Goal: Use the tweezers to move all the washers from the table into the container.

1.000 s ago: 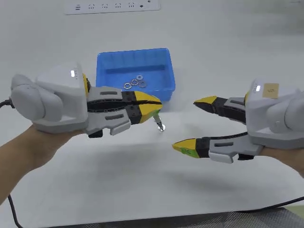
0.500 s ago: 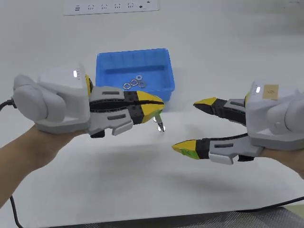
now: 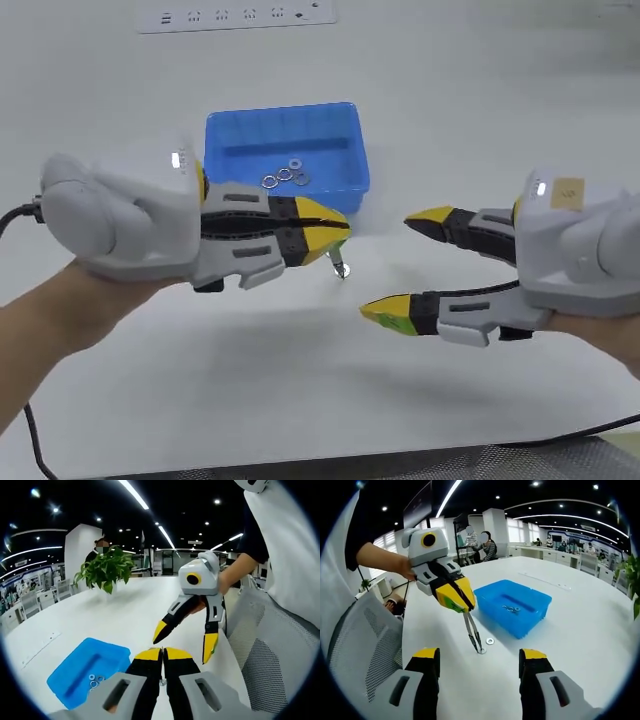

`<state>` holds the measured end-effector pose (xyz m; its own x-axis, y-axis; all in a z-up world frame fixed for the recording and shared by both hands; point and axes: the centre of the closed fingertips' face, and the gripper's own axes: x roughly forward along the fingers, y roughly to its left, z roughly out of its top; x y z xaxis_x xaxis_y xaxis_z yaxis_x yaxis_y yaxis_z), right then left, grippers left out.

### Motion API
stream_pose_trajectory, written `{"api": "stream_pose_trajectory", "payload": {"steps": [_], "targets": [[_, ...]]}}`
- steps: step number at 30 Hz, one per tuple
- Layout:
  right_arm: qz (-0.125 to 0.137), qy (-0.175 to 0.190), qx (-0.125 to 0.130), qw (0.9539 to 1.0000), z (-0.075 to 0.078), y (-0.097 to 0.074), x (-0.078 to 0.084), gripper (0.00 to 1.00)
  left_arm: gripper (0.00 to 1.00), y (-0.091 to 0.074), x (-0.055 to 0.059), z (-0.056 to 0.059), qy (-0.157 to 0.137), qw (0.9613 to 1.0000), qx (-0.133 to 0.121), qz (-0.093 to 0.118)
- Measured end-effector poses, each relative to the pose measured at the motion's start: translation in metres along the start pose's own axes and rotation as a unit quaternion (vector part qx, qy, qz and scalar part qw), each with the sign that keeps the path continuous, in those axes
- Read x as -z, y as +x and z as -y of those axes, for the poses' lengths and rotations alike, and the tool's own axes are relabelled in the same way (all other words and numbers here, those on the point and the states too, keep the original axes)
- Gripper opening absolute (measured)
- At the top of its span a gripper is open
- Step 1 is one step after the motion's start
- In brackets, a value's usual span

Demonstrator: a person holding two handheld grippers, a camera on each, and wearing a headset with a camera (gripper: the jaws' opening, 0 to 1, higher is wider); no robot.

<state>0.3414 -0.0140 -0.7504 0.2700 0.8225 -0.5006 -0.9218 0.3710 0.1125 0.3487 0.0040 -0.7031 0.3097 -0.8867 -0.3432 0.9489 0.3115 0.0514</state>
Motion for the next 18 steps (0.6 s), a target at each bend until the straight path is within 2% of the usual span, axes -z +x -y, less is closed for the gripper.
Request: {"api": "stream_pose_trajectory", "payload": {"steps": [2,3,6,13,16,18], "targets": [[-0.002,0.000,-0.003,1.0000,0.000,0.003,0.000,0.64,0.05,0.001,0.000,0.004,0.002,0.9998,0.016,-0.010],[-0.002,-0.001,-0.005,1.0000,-0.001,0.006,0.001,0.63,0.05,0.002,0.000,0.005,0.018,0.9994,0.022,-0.020],[-0.010,-0.006,-0.015,0.9998,-0.003,0.014,0.003,0.61,0.05,0.005,-0.001,0.011,0.022,0.9986,0.038,-0.027],[-0.016,-0.017,-0.042,0.9988,-0.003,0.032,-0.001,0.50,0.05,0.013,-0.002,0.009,0.009,0.9987,0.041,-0.030],[-0.018,-0.020,-0.058,0.9980,-0.006,0.040,-0.001,0.41,0.05,0.011,-0.001,0.011,0.005,0.9986,0.044,-0.031],[-0.019,-0.024,-0.072,0.9969,-0.008,0.044,0.001,0.31,0.05,0.008,0.001,0.009,-0.002,0.9988,0.039,-0.030]]}}
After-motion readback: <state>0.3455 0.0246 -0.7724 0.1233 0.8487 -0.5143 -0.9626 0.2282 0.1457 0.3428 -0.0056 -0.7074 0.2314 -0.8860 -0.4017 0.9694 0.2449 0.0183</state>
